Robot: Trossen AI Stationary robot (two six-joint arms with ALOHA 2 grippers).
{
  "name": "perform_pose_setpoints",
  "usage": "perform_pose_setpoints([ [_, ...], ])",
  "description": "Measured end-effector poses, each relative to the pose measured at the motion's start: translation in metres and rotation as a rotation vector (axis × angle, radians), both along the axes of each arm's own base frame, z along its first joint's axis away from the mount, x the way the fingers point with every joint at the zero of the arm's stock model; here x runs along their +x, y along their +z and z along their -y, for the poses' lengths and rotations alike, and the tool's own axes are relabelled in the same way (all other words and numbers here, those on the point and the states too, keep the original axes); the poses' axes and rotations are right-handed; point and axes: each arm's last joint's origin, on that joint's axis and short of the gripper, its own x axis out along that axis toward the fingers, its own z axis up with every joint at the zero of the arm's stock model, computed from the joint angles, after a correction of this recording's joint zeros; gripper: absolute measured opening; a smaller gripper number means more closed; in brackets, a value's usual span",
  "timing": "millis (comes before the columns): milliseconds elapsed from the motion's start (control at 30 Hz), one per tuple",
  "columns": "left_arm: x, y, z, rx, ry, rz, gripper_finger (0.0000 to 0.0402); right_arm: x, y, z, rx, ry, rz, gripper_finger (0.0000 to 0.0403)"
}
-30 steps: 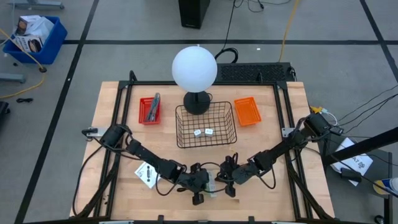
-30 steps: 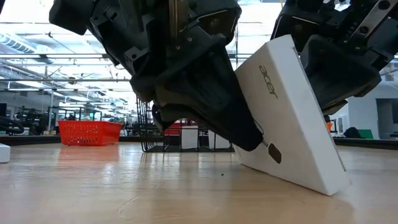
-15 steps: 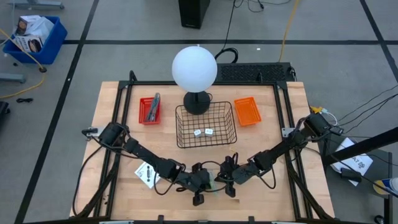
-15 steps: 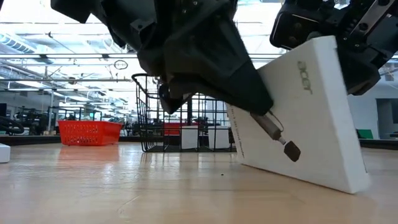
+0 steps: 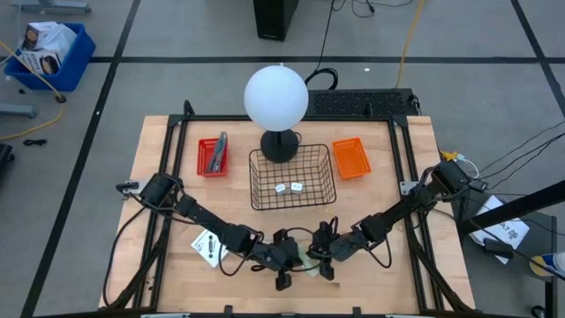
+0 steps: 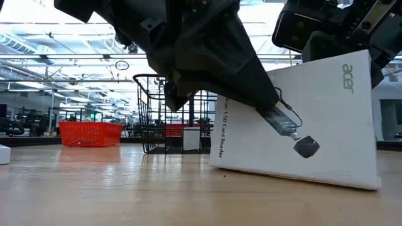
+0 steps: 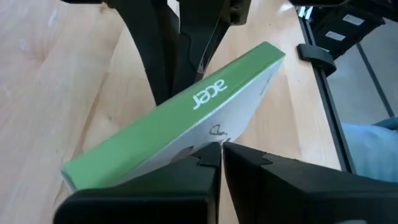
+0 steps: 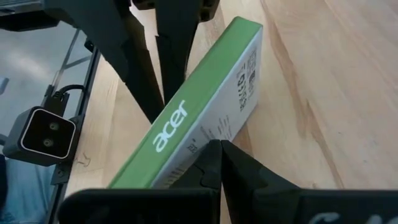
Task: Pick and place items into bin
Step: Put the right card reader box into the orange bin
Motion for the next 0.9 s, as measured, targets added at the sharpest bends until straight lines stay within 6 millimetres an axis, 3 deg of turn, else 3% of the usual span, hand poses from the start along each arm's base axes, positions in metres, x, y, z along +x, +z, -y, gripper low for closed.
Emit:
perform_pose_setpoints([
  [167,0.0000,0.0000,0.0000,-0.001,-0.001,-0.001,0.0005,0.0000,0.0000,0.0000,0.000,0.002,0.000,0.0000],
  [467,-0.0028,-0.0005,0.0049,-0.004,-0.016,-0.008,0.0030,-0.0005,0.0029,-0.0053,0.018,0.043,0.029,0.0000],
  [767,-0.0028,-0.0005,0.0049,-0.001,-0.018,-0.007,0.0004,-0.0005,0.0029,-0.0054,0.015,0.044,0.030,0.0000],
  [900,-0.0028,-0.0005,0.0049,-0.001,-0.017,-0.008,0.0020,-0.0006,0.0027,-0.0052,0.003,0.046,0.031,0.0000],
])
